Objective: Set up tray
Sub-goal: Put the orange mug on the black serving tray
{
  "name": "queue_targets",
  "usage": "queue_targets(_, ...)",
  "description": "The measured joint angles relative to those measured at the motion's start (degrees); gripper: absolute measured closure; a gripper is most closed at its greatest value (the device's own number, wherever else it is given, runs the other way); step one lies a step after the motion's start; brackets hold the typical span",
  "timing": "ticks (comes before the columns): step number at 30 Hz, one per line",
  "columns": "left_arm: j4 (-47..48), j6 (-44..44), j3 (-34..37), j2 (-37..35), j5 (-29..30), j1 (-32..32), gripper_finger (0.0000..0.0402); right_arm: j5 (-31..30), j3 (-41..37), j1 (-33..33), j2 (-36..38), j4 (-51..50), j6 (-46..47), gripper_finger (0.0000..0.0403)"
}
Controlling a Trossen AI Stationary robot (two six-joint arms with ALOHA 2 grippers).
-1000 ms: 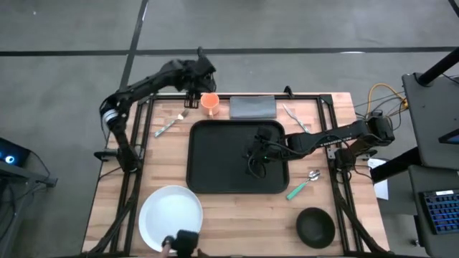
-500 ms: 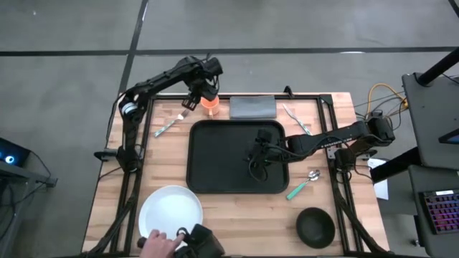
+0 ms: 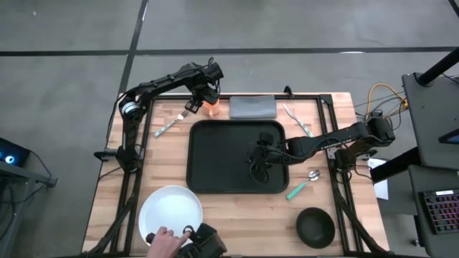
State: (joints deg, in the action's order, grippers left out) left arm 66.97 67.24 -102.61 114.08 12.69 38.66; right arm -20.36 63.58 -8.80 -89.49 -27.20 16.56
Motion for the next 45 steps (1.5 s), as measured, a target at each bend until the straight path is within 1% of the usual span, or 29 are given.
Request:
queue_targets(5, 0.08, -0.22, 1.07, -0.02, -3.76, -0.78, 0.0246, -0.01, -1.24, 0.02, 0.00, 0.01, 0.40, 0.0202)
queue_targets(11, -0.43, -0.22, 2.49, -0.01, -3.85, -1.79, 0.0246, -0.07, -1.41, 0.02, 0.00, 0.16, 0.39, 0.0202)
queue_targets(18, -6.68, -0.26, 5.98, -0.02, -4.13, -1.88, 0.0246, -0.04, -1.41, -0.08, 0.00, 0.48, 0.41, 0.0202)
queue_targets(21, -7.39, -0.67, 6.74, -0.02, -4.25, -2.00, 0.0249, 0.04, -1.41, -0.11, 0.00, 0.48, 0.41, 0.0202)
queue_targets(24, -7.46, -2.90, 6.80, -0.02, -4.31, -2.00, 0.0279, 0.86, -1.40, -0.15, 0.00, 0.55, 0.41, 0.0202)
queue_targets(26, -7.26, -4.22, 6.56, -0.02, -4.30, -1.99, 0.0316, 0.96, -1.39, -0.22, 0.00, 0.55, 0.41, 0.0202)
queue_targets(28, -7.38, -4.62, 6.25, -0.02, -4.26, -1.95, 0.0365, 1.00, -1.39, -0.22, -0.01, 0.55, 0.48, 0.0202)
queue_targets(29, -7.58, -4.77, 6.16, -0.02, -4.24, -1.98, 0.0382, 1.00, -1.39, -0.21, 0.00, 0.57, 0.60, 0.0202)
queue_targets(30, -7.65, -4.79, 6.12, -0.02, -4.22, -2.00, 0.0390, 0.98, -1.39, -0.20, -0.02, 0.55, 0.70, 0.0202)
queue_targets(36, -6.88, -4.30, 6.12, -0.60, -2.74, -2.88, 0.0400, 1.57, -1.38, -0.37, 0.00, 0.48, 1.02, 0.0202)
queue_targets(40, -5.03, -2.58, 6.12, -3.33, -0.41, -4.46, 0.0400, 2.69, -1.37, -0.43, 0.04, 0.46, 0.96, 0.0202)
queue_targets(45, 0.61, -2.37, 6.25, -8.12, -1.35, -7.83, 0.0401, 2.89, -1.34, -0.46, 0.04, 0.35, 0.68, 0.0202)
